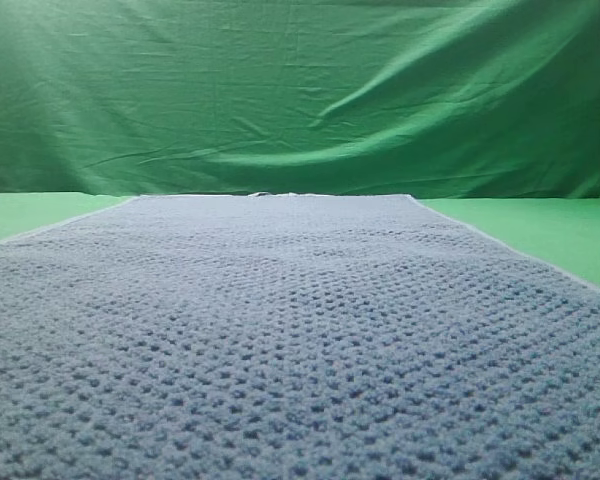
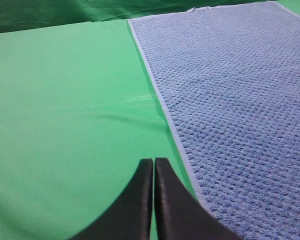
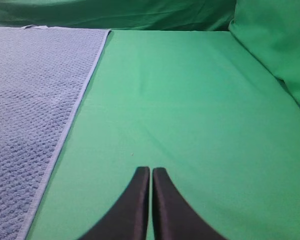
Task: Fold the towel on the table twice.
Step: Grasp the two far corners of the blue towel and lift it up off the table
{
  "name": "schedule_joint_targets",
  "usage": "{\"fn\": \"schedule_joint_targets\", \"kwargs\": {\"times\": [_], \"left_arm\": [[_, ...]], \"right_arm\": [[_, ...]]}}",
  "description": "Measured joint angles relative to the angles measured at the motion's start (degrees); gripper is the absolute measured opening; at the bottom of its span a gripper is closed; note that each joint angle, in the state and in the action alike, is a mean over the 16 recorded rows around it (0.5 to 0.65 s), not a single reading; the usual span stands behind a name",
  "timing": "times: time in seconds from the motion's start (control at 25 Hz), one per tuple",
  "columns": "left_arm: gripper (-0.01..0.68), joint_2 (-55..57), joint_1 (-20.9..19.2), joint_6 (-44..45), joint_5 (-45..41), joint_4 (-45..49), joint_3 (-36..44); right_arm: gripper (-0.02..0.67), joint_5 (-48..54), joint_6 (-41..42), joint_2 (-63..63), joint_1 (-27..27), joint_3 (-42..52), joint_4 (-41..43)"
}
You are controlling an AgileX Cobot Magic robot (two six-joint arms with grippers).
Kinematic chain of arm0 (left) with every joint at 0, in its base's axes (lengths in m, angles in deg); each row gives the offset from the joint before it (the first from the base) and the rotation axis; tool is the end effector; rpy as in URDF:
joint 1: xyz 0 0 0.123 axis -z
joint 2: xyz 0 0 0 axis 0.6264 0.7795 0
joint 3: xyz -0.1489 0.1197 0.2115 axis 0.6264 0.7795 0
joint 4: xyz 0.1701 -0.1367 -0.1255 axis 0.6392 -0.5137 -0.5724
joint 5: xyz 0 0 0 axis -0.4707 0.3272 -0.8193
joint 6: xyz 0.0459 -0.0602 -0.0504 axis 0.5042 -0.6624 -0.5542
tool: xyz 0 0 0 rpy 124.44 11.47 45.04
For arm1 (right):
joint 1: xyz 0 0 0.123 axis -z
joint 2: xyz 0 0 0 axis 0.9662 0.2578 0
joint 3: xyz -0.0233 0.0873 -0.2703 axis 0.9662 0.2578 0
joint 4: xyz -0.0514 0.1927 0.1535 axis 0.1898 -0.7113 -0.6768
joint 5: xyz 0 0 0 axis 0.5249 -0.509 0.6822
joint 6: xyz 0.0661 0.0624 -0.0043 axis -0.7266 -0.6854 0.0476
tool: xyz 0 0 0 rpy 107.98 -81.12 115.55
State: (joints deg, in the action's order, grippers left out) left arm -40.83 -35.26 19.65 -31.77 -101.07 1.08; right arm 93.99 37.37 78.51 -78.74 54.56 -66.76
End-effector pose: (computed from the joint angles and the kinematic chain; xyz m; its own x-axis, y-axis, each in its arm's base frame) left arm 0.0523 -0.0105 0.1779 -0.2472 0.0750 -0.9661 0.1534 0.9875 0.0374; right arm 0.0518 0.0026 0.1702 -0.3064 -0.0864 -0.9480 -0.0774 0.9948 -0.0656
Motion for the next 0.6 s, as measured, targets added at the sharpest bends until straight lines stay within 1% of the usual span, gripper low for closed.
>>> {"fn": "schedule_joint_targets", "kwargs": {"times": [0.6], "left_arm": [[0.000,0.00,0.00,0.10,0.00,0.00,0.00]], "right_arm": [[0.000,0.00,0.08,0.00,0.00,0.00,0.00]]}}
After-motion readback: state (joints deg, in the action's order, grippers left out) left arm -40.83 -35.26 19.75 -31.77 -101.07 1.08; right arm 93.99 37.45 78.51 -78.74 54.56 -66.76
